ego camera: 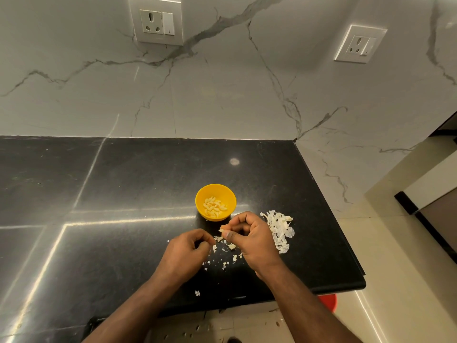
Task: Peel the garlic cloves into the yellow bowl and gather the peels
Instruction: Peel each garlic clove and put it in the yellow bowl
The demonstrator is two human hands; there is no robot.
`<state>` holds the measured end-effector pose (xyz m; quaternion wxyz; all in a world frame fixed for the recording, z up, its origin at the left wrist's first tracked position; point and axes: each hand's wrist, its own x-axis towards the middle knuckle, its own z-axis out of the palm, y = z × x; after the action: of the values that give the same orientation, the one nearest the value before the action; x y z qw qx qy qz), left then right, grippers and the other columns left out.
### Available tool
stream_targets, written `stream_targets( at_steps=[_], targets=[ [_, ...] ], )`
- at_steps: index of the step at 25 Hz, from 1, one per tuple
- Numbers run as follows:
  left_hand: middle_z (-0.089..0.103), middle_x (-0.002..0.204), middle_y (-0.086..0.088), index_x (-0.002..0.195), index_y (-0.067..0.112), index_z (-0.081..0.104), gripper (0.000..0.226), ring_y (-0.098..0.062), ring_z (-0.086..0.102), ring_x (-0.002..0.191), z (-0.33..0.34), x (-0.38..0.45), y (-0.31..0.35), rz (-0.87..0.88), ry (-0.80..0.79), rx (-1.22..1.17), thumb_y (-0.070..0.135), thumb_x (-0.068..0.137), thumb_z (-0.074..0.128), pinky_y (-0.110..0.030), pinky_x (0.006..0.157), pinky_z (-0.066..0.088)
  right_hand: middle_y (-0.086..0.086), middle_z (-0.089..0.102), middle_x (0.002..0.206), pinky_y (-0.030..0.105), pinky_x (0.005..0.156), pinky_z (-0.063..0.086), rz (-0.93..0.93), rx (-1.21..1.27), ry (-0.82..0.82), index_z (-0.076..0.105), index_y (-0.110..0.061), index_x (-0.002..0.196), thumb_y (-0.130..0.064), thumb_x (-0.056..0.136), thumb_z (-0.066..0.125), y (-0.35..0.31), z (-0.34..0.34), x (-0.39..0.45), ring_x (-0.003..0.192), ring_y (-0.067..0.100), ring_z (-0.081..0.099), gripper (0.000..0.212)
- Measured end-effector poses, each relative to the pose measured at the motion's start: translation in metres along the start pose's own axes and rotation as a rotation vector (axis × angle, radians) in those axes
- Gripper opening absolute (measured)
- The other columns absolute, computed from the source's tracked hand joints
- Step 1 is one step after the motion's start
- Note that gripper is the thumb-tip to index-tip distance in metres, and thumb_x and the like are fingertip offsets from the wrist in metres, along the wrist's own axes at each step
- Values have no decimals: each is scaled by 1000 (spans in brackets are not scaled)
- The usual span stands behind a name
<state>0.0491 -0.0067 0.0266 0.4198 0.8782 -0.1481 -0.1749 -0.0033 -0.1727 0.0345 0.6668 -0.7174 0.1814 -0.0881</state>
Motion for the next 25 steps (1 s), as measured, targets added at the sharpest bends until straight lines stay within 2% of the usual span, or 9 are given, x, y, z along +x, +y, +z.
stream_targets(
  at_steps=[3,6,9,13,19,25],
  targets=[
    [69,73,8,81,31,65,13,-3,61,66,-2,-1,-1,5,-35,17,38,90,71,-20,59,43,8,77,86,44,84,60,-14,-32,5,63,-5,93,1,78,81,-1,0,0,86,25,74,24],
    [68,84,7,95,35,62,12,-8,64,76,-3,1,-2,1,-68,-22,26,92,70,-23,65,47,4,77,86,45,83,61,-30,-89,2,63,-10,93,-2,79,81,0,-1,-1,85,21,73,25],
    [74,84,3,96,32,72,10,-7,65,75,-3,3,2,-36,-66,-276,24,95,66,-26,68,49,-1,76,88,43,84,60,-56,-164,-22,62,-15,93,-9,80,82,-2,-1,-4,86,14,73,25],
    [75,79,-1,87,19,77,7,-5,59,66,-4,2,11,-127,-53,-497,20,91,71,-21,59,45,-4,76,86,41,82,60,-80,-222,-48,61,-20,91,-17,79,84,-6,0,-7,85,10,72,27],
    [70,71,2,84,13,76,10,-6,56,65,-3,3,12,-181,-51,-538,14,91,68,-22,59,42,-3,73,85,36,80,59,-140,-271,-67,61,-17,92,-9,83,79,-6,1,-8,82,11,70,22],
    [62,62,0,83,16,74,10,-11,47,55,0,1,10,-76,-36,-459,17,92,69,-25,52,38,5,74,85,43,81,60,-56,-205,-82,60,-16,90,-3,82,76,-5,-1,-4,84,21,71,22]
  ],
)
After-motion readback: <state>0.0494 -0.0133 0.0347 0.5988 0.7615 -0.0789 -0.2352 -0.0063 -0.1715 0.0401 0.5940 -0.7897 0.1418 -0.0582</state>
